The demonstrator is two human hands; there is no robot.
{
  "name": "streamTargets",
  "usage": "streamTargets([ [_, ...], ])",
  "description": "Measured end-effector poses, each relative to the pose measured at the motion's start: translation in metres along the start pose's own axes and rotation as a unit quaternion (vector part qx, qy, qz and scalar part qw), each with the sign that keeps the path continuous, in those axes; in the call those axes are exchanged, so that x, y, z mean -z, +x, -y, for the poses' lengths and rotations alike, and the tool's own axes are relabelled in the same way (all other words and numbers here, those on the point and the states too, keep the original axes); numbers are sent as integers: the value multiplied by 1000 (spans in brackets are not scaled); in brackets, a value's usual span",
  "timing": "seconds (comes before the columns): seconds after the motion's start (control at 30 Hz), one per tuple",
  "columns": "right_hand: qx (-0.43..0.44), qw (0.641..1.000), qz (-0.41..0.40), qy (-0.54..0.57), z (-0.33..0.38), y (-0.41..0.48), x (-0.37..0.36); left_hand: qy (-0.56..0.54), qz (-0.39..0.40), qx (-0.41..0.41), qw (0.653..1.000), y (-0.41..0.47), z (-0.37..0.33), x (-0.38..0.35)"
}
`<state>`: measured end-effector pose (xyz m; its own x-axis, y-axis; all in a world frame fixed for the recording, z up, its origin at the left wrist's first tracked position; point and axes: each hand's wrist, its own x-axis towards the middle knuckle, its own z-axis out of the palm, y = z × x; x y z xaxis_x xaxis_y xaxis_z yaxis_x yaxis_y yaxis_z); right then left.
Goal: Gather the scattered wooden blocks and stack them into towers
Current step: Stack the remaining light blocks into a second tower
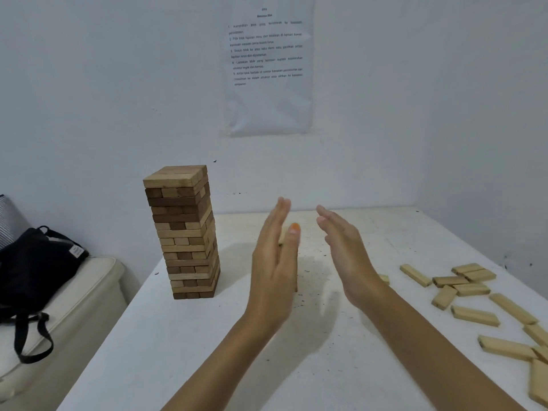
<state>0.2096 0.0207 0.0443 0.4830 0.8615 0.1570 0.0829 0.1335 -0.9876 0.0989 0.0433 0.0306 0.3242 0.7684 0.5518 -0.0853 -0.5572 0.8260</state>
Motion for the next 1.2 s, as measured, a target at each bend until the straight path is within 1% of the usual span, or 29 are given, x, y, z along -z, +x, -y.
streamTargets([
  [0.1,24,999,-31,-22,3,-5,27,46,44,-30,998,-8,2,-20],
  [0.2,42,996,-54,-60,2,-10,61,65,73,-31,995,-9,7,-40],
  [0.3,45,989,-66,-126,-1,-13,101,102,112,-26,988,-3,14,-59],
  [0.4,27,975,-61,-210,-10,-12,141,161,182,-19,970,6,23,-76],
  [0.5,2,940,-26,-340,-23,-7,176,254,253,-56,932,15,38,-89],
  [0.6,-6,886,54,-460,-33,-6,198,337,294,-111,887,21,54,-99],
  [0.67,5,875,104,-472,-38,-7,207,365,307,-125,870,22,62,-104],
  [0.73,23,872,131,-471,-42,-6,212,375,321,-129,860,23,67,-107],
  [0.83,51,868,129,-476,-47,-4,216,361,324,-126,865,26,69,-112],
  [0.9,68,870,126,-472,-50,-4,218,337,314,-115,880,27,67,-117],
  [0.97,78,883,119,-448,-52,-5,221,268,307,-97,908,27,64,-123],
  [1.03,72,909,95,-399,-50,-7,227,191,305,-77,930,26,58,-131],
  [1.1,69,925,79,-366,-48,-8,234,133,308,-53,941,25,53,-142],
  [1.2,64,923,51,-376,-44,-6,249,77,311,-21,947,26,49,-158],
])
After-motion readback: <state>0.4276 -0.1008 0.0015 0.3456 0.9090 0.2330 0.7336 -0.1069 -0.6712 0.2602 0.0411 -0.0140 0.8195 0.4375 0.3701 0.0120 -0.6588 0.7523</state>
